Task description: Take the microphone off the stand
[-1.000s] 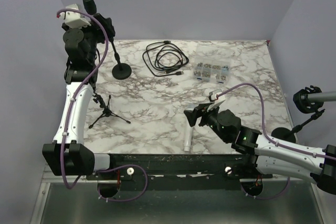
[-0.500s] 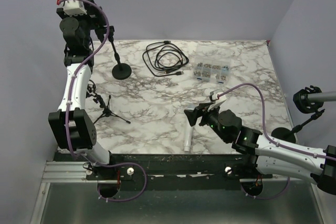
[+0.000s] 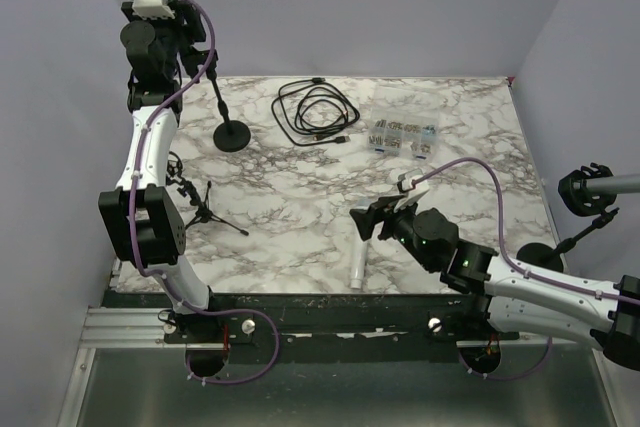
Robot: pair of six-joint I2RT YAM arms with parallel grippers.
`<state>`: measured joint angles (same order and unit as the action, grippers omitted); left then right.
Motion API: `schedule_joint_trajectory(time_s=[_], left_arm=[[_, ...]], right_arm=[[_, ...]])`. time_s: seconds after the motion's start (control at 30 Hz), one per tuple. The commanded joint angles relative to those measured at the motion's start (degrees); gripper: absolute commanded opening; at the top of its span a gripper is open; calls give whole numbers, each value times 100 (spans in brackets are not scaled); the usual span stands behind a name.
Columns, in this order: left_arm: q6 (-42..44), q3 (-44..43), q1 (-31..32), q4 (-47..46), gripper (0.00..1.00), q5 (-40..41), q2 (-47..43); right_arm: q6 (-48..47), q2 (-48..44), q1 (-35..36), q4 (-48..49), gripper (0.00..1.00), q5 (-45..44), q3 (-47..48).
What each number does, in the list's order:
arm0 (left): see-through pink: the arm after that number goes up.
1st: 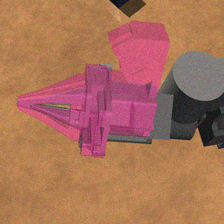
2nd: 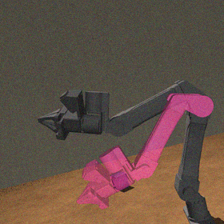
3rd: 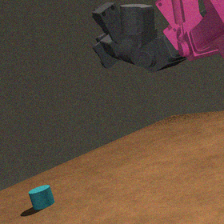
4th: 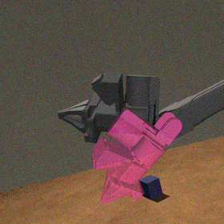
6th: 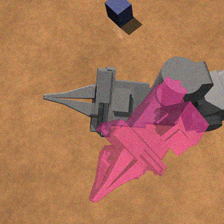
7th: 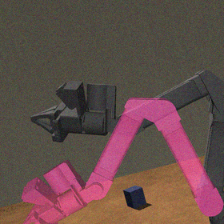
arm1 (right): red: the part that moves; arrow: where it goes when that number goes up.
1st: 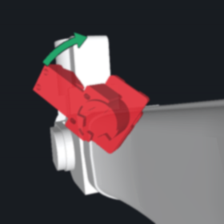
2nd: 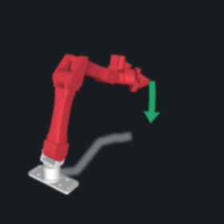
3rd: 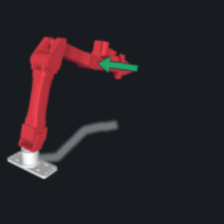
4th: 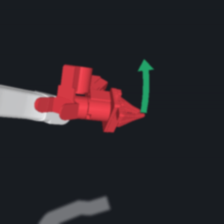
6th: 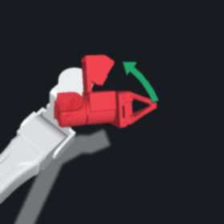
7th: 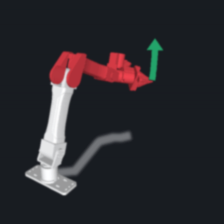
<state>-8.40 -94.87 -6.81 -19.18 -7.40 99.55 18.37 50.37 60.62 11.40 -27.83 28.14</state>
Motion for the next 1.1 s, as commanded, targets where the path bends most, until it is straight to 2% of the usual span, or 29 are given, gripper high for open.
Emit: schedule_joint_trajectory(time_s=[0.0,0.07,0.23,0.47,0.63,0.77,0.87,1.07], left_arm=[[240,-25,-41,-77,73,-25,-70],[242,-21,-42,-54,60,-53,-107],[64,-16,-37,284,36,-201,-368],[-459,648,-16,569,0,-399,-1124],[-281,1182,274,948,0,-321,-1758],[-549,1652,509,1328,0,-209,-2292],[-1003,1976,662,1709,0,127,-2723],[-1208,2130,1356,2866,0,1002,-3327]], right_arm=[[-59,107,-37,25,81,-144,236],[-60,167,-40,40,81,-90,282],[-67,262,-41,62,81,-16,329],[-83,212,-40,113,81,68,342],[25,330,-37,37,81,297,511],[239,422,-41,-7,81,533,629],[412,590,-40,-50,81,725,779],[483,1167,-37,-43,81,1082,1176]])
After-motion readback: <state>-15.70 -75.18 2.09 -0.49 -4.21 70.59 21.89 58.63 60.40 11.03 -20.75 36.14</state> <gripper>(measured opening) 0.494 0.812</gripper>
